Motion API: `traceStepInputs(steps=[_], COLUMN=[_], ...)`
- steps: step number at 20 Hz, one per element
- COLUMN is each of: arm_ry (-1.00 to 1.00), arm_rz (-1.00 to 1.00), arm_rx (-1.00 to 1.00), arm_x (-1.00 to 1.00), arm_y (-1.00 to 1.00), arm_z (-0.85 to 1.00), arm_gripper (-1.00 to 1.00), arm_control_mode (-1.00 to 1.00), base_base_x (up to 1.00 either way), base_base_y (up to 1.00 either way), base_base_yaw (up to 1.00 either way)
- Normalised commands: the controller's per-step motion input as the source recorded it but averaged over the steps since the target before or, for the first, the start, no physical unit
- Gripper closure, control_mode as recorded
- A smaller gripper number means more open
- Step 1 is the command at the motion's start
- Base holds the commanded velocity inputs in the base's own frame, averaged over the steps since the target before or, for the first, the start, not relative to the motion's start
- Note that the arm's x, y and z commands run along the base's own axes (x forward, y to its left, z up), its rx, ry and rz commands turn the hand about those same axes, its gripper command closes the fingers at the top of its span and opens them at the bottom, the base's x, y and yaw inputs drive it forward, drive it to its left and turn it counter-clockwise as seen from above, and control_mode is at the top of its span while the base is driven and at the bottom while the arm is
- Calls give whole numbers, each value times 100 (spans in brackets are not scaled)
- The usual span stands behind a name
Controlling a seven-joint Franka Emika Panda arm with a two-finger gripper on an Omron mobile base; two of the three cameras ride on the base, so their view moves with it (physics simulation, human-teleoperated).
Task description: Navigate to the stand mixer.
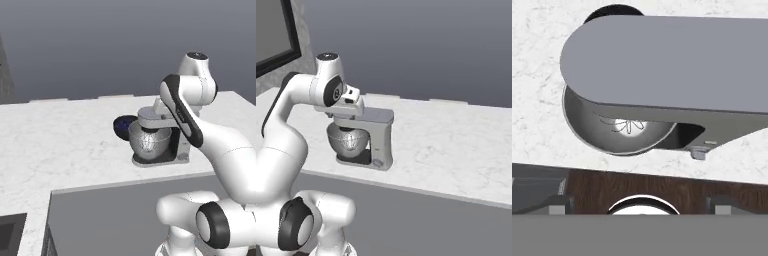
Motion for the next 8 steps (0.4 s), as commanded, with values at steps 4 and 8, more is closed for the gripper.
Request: traceStepInputs(steps=[4,8], arm_ry=[0,0], arm_rz=[0,0], arm_rx=[0,0], arm_x=[0,0], arm_y=[0,0], arm_z=[0,0], arm_gripper=[-100,-100], arm_control_mode=[100,100], base_base_x=[41,45], base_base_y=[-13,-11], base_base_yaw=[2,2])
